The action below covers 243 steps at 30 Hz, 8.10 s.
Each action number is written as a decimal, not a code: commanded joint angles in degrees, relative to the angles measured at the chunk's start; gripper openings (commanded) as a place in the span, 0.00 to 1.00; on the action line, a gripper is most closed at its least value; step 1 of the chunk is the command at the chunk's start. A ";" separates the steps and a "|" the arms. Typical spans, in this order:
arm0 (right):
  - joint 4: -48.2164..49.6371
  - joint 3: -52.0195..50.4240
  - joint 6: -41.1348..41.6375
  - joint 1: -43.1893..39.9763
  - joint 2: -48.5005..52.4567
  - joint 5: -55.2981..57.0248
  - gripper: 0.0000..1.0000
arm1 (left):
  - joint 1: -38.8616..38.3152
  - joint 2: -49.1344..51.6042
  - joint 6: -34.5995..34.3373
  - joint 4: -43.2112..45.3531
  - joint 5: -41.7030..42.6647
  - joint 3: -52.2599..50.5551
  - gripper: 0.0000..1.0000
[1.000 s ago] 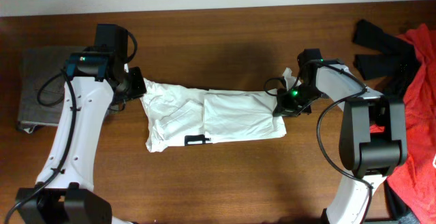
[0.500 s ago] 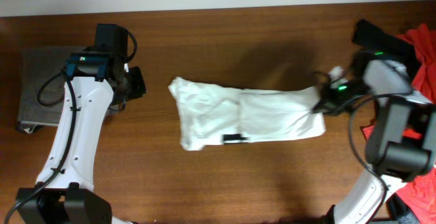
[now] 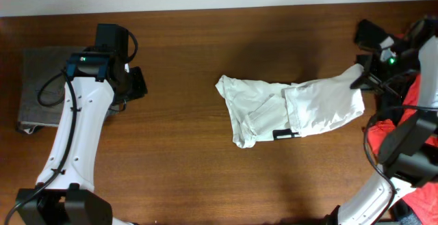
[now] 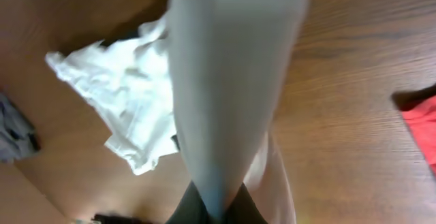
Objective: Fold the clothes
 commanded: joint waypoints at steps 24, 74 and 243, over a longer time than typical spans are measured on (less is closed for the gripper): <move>4.59 5.20 3.91 41.79 3.04 7.80 0.05 | 0.26 0.63 -0.57 -0.02 0.42 0.68 0.34; 35.12 -20.37 -0.90 24.41 1.70 -2.95 0.04 | -21.00 24.90 7.67 34.12 32.70 0.68 0.00; 37.53 -40.50 3.76 14.43 -15.82 1.46 0.98 | -34.86 18.53 2.10 25.22 3.34 -7.89 0.87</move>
